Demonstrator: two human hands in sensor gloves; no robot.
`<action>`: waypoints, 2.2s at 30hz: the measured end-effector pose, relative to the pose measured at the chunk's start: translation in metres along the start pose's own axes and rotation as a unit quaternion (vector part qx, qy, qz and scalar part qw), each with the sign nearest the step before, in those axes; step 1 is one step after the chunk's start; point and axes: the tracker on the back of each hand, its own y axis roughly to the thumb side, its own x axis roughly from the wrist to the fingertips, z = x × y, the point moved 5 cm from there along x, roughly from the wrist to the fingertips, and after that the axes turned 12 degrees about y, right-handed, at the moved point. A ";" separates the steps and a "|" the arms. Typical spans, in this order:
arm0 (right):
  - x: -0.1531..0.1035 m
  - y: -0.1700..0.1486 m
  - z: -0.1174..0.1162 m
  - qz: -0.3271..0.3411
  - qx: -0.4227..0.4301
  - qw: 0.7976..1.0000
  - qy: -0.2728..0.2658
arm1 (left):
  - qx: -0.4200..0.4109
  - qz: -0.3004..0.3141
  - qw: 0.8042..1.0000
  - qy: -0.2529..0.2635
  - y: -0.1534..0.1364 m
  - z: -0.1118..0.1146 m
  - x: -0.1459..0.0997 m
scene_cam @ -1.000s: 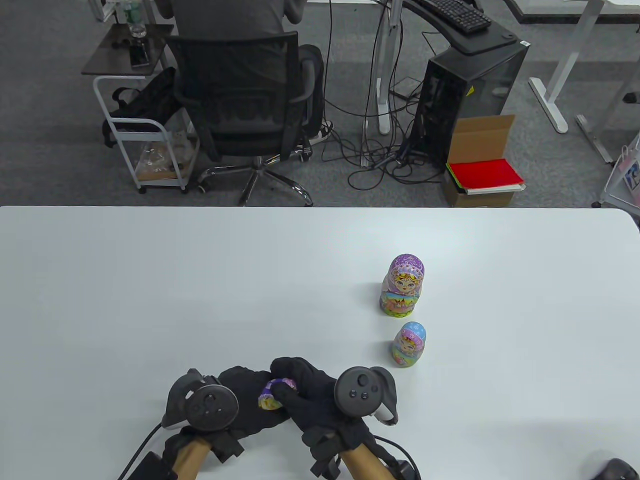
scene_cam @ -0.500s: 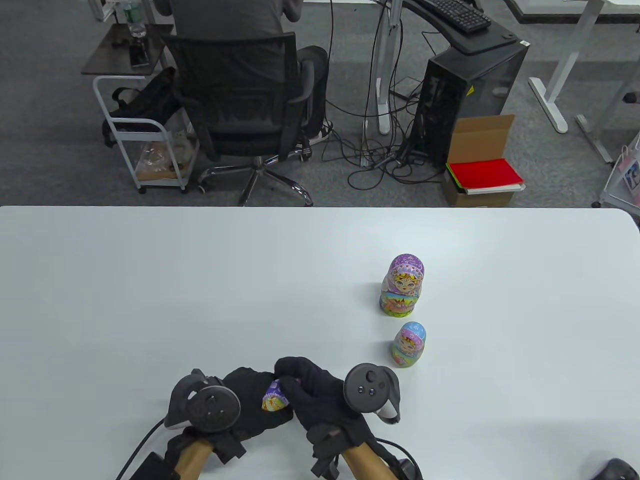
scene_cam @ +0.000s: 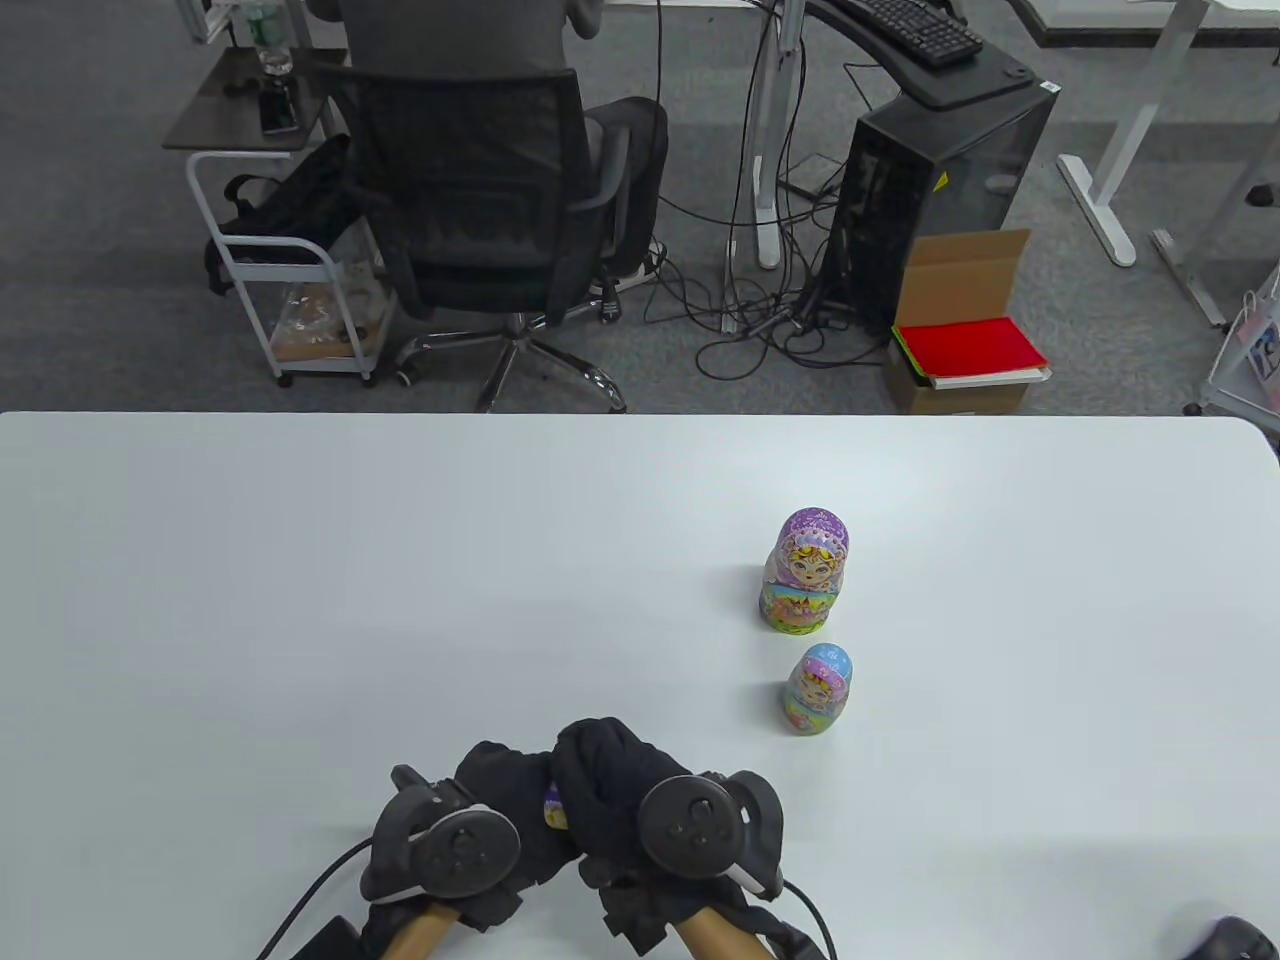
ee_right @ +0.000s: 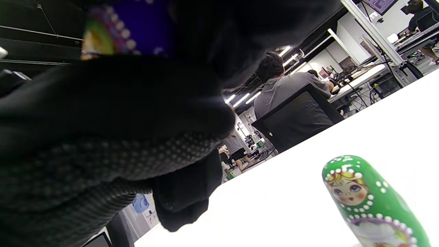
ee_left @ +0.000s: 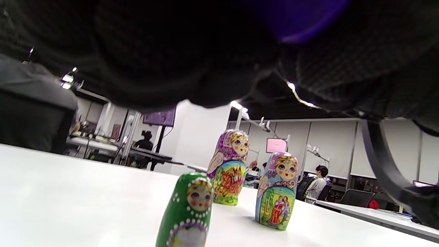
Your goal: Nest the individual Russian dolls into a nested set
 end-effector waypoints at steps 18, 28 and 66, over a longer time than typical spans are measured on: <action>-0.016 0.021 0.011 0.050 -0.110 0.986 -0.112 | -0.024 -0.039 0.999 -0.015 -0.009 0.005 0.003; -0.006 -0.005 0.012 -0.003 -0.105 0.993 -0.048 | -0.057 -0.073 0.988 -0.126 -0.027 0.028 -0.001; 0.015 -0.049 -0.041 -0.114 -0.310 0.927 0.177 | -0.032 -0.171 0.962 -0.209 -0.097 0.030 -0.014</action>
